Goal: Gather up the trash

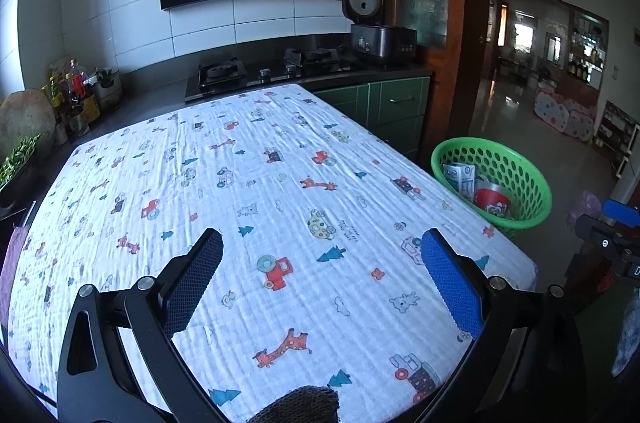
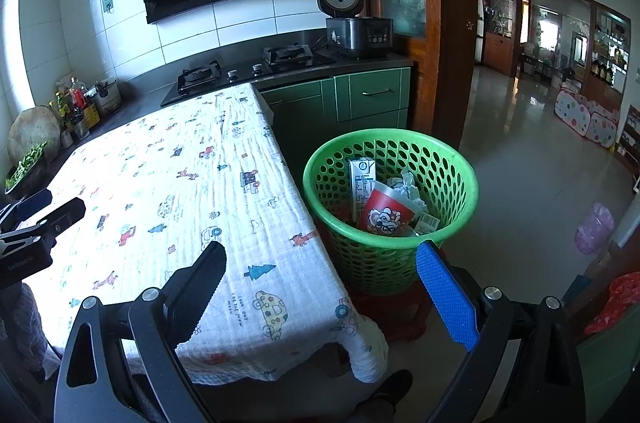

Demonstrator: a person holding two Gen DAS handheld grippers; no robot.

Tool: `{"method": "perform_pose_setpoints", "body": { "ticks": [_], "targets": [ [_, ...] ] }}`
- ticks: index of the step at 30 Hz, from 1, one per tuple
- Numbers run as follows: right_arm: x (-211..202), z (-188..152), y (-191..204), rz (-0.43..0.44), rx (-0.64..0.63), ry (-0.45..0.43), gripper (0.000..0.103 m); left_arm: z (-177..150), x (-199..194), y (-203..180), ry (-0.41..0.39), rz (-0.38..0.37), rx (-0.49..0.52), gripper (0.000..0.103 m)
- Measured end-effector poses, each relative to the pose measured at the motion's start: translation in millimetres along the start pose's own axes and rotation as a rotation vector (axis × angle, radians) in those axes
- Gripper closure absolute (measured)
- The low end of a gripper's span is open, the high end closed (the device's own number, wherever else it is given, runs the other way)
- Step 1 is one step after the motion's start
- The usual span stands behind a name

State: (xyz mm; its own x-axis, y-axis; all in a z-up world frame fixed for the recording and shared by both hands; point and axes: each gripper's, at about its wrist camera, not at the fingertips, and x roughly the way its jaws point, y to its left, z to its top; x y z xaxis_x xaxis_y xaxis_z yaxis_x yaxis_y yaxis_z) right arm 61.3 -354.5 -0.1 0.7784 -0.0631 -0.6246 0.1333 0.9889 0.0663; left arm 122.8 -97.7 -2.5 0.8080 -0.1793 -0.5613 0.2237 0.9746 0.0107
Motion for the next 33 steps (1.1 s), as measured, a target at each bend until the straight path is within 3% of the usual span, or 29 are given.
{"method": "perform_pose_setpoints", "body": {
  "ticks": [33],
  "targets": [
    [0.7,-3.7,5.1,0.009,0.002,0.005,0.010,-4.7,3.3,-2.8,0.022,-0.001,-0.015,0.005]
  ]
}}
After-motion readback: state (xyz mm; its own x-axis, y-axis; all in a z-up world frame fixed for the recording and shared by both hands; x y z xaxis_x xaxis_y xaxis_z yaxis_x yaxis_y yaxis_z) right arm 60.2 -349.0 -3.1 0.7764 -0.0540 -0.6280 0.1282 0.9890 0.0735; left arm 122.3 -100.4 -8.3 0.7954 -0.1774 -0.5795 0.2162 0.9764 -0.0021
